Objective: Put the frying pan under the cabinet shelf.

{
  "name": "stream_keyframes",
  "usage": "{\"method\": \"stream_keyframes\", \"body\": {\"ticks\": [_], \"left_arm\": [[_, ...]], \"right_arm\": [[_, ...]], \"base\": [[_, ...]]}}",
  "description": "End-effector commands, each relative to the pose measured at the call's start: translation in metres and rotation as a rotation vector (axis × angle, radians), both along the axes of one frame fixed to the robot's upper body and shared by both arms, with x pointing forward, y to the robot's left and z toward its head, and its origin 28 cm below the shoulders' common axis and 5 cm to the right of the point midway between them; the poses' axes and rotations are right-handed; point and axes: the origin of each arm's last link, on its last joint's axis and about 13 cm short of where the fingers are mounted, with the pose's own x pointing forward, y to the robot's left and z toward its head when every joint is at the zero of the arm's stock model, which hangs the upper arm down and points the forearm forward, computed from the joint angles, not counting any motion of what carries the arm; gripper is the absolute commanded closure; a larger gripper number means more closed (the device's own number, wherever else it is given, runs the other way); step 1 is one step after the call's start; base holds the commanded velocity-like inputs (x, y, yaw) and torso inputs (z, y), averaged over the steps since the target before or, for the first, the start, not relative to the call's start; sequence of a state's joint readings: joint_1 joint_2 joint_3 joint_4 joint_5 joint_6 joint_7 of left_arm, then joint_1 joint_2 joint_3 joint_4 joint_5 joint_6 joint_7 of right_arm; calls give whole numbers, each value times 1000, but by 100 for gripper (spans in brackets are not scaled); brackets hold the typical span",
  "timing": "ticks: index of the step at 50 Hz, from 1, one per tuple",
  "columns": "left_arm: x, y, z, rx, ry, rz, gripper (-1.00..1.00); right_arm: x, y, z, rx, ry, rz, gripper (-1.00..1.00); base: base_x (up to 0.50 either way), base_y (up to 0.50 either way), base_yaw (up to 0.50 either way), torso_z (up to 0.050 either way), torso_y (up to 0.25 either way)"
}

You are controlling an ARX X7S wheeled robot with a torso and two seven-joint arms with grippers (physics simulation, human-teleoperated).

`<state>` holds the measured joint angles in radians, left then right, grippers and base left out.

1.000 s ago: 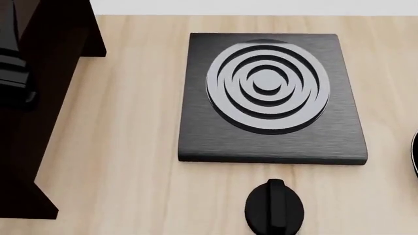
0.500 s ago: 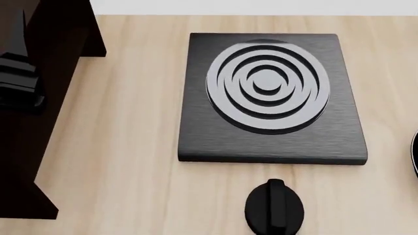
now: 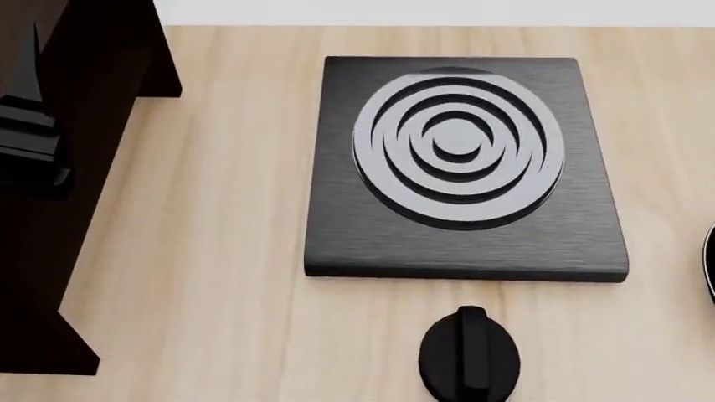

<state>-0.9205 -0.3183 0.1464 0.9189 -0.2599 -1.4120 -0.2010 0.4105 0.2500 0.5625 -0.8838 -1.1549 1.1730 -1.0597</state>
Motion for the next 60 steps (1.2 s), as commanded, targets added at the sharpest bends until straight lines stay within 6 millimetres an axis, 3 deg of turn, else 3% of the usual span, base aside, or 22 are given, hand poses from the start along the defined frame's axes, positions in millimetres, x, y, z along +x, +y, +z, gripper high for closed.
{"method": "stream_keyframes", "body": {"ticks": [1, 28, 41, 53, 60], "left_arm": [[1, 0, -2, -1, 4, -3, -100], [1, -1, -4, 9, 12, -4, -100], [-1, -2, -2, 13, 6, -8, -100], [-3, -2, 0, 13, 1, -9, -100], [-4, -3, 0, 19, 1, -12, -100]], "right_arm": [[13, 8, -7, -8, 62, 38, -100], [69, 16, -37, 44, 141, 129, -100], [73, 12, -59, 85, 179, 128, -100], [51, 3, -82, 141, 199, 81, -100], [49, -2, -89, 163, 206, 63, -100]], "base": [[0, 0, 0, 0, 0], [0, 0, 0, 0, 0], [0, 0, 0, 0, 0], [0, 0, 0, 0, 0], [0, 0, 0, 0, 0]]}}
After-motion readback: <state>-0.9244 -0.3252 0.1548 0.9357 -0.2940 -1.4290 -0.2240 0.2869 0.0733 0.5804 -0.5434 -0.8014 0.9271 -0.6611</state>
